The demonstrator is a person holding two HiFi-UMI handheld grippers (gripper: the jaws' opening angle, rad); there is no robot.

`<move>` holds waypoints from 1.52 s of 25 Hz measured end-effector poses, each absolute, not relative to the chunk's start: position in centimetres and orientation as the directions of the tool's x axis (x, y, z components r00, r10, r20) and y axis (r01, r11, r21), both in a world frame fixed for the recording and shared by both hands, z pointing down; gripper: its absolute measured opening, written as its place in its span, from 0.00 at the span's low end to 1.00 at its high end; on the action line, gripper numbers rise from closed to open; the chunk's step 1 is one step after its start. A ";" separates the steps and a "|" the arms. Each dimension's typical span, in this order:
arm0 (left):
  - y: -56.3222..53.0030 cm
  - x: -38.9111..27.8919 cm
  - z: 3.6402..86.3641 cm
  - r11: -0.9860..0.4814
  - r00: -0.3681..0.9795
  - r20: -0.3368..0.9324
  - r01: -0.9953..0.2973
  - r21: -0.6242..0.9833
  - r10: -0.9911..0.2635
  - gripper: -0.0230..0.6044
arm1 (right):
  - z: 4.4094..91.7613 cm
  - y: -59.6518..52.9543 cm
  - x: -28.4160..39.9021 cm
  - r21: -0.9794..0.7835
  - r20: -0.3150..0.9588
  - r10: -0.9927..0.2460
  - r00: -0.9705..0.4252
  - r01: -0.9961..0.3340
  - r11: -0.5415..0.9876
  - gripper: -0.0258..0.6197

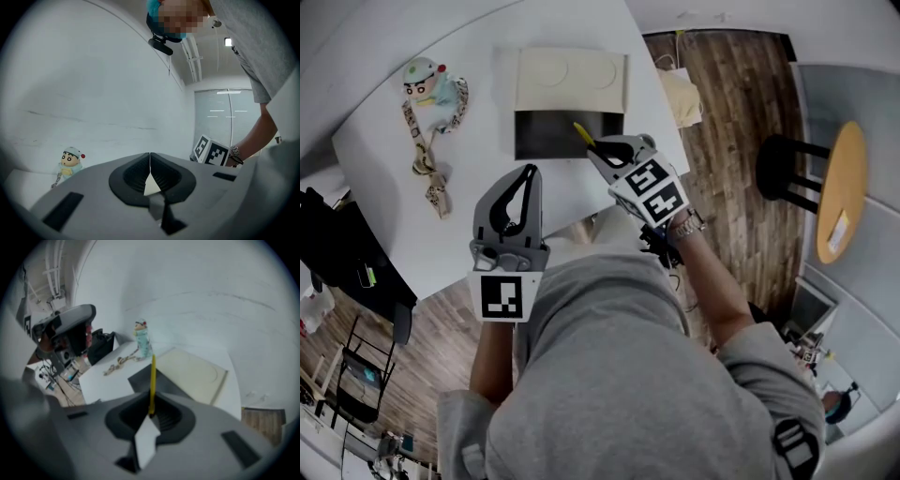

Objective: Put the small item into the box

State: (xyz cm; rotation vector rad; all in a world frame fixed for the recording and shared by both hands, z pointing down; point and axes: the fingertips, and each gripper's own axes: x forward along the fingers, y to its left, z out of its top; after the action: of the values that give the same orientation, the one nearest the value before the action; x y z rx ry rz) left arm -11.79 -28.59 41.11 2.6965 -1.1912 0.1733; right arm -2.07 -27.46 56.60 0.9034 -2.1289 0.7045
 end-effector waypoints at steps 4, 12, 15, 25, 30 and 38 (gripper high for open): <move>-29.1 -12.4 41.5 -0.660 0.671 0.182 -0.741 0.122 -0.719 0.09 | 59.3 -27.7 -2.7 -0.193 0.822 -0.308 -0.479 -0.743 0.641 0.14; -29.6 -13.5 42.0 -0.646 0.660 0.187 -0.751 0.139 -0.727 0.09 | 63.0 -28.5 -3.0 -0.190 0.882 -0.213 -0.421 -0.731 0.655 0.14; -29.8 -14.0 42.4 -0.639 0.654 0.198 -0.756 0.143 -0.730 0.09 | 64.2 -28.8 -3.3 -0.184 0.898 -0.186 -0.398 -0.725 0.663 0.14; -30.1 -15.3 43.1 -0.611 0.632 0.214 -0.775 0.162 -0.745 0.09 | 67.7 -29.0 -4.2 -0.206 0.924 -0.109 -0.366 -0.719 0.664 0.14; -30.1 -15.6 43.2 -0.611 0.630 0.212 -0.776 0.155 -0.747 0.09 | 68.4 -29.3 -4.4 -0.202 0.930 -0.101 -0.353 -0.721 0.663 0.14; -30.1 -15.6 43.2 -0.606 0.626 0.213 -0.780 0.158 -0.750 0.09 | 69.3 -29.2 -4.6 -0.192 0.940 -0.088 -0.330 -0.724 0.662 0.14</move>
State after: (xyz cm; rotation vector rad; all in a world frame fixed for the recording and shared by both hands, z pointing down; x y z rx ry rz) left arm -15.65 -30.14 43.24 2.6148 -1.2519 0.1825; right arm -4.58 -29.17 69.35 0.6483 -1.8137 0.7463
